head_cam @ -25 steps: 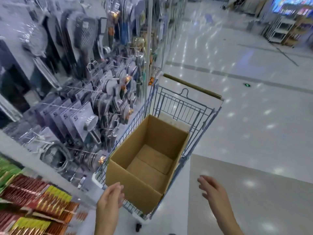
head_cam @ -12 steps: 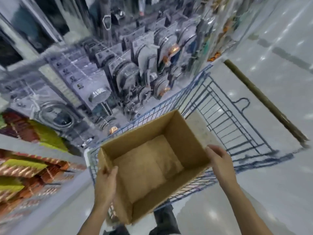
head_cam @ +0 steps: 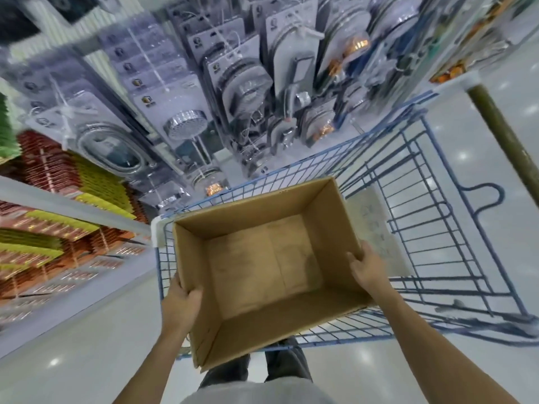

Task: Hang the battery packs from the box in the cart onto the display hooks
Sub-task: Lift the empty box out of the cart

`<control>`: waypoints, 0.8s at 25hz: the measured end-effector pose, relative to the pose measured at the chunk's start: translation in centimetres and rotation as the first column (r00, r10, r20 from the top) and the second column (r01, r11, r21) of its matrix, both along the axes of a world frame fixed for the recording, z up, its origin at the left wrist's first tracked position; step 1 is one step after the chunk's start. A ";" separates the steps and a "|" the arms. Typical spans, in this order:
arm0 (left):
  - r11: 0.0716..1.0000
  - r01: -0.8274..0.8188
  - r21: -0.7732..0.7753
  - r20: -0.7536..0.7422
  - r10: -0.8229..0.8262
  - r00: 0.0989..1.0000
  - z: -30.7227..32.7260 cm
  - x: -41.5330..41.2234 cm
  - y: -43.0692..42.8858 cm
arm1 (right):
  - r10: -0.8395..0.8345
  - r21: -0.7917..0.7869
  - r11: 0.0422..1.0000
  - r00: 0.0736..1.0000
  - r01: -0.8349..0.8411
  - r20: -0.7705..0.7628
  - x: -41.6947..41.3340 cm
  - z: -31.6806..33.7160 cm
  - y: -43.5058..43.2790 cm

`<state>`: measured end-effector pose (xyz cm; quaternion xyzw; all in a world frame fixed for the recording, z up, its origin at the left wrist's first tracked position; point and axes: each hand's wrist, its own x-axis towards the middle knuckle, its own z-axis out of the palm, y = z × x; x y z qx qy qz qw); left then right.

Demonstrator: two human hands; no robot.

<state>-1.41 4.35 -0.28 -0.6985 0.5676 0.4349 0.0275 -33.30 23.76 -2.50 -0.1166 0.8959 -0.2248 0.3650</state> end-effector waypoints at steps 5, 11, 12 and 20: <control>0.998 0.037 0.059 0.024 -0.039 0.999 1.0 1.6 0.8 | 0.111 0.069 0.992 0.994 -0.110 -0.016 -0.7 0.6 -0.1; 0.975 0.208 -0.074 -0.007 -0.209 0.978 6.7 1.2 -3.0 | 0.090 0.032 0.996 0.993 -0.088 -0.082 -0.6 8.1 1.3; 0.966 0.235 -0.111 -0.017 -0.238 0.971 8.1 1.4 -3.6 | 0.084 0.029 0.996 0.991 -0.081 -0.104 -0.4 10.1 1.8; 0.885 0.417 -0.205 -0.164 -0.451 0.877 19.4 1.4 -8.1 | -0.079 -0.092 0.995 0.918 0.046 -0.388 5.6 26.0 7.0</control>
